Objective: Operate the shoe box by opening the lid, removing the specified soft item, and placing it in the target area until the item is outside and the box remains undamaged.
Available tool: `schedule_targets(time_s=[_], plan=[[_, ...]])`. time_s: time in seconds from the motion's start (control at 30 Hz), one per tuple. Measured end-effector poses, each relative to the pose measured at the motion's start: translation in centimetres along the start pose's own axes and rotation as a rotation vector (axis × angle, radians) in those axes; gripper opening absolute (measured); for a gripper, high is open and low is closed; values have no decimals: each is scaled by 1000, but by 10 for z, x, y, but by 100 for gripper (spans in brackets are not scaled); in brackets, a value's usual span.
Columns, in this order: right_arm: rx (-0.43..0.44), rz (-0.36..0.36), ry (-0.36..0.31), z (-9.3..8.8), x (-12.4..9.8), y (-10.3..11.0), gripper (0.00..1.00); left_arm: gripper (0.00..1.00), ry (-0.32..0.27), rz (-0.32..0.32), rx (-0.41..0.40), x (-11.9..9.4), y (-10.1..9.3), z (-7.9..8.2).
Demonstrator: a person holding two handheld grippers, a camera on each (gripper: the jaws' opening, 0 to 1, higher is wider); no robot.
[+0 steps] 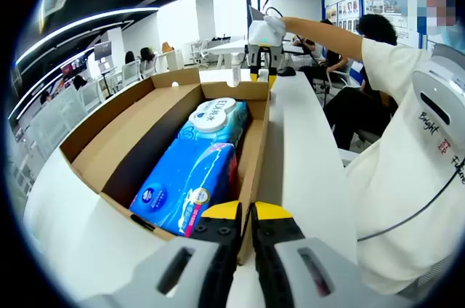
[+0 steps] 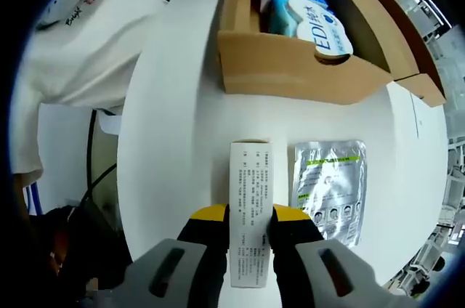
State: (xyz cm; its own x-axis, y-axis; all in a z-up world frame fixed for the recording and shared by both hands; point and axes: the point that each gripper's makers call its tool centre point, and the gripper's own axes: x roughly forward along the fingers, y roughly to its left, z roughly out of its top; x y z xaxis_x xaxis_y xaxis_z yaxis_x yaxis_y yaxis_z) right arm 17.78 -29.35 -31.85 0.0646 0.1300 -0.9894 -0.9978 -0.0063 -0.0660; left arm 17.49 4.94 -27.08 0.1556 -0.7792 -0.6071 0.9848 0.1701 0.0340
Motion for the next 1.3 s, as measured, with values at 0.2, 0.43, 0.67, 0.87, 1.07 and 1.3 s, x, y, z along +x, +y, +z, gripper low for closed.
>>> schedule_targets(time_s=[0.2, 0.43, 0.67, 0.87, 1.07, 1.3], plan=[[36, -5, -5, 2, -1, -2, 21, 5, -2, 0, 2, 0, 0, 0], [68, -41, -29, 2, -4, -5, 21, 5, -2, 2, 1, 0, 0, 1], [67, -68, -21, 1, -12, -6, 21, 5, -1, 6, 2, 1, 0, 0], [53, -80, -12, -2, -18, -4, 22, 5, 3, 4, 0, 1, 0, 0], [39, -92, -14, -3, -22, -5, 20, 5, 0, 10, 2, 0, 1, 0], [5, -97, 6, -5, -17, -5, 20, 5, 0, 12, 2, 0, 0, 0]])
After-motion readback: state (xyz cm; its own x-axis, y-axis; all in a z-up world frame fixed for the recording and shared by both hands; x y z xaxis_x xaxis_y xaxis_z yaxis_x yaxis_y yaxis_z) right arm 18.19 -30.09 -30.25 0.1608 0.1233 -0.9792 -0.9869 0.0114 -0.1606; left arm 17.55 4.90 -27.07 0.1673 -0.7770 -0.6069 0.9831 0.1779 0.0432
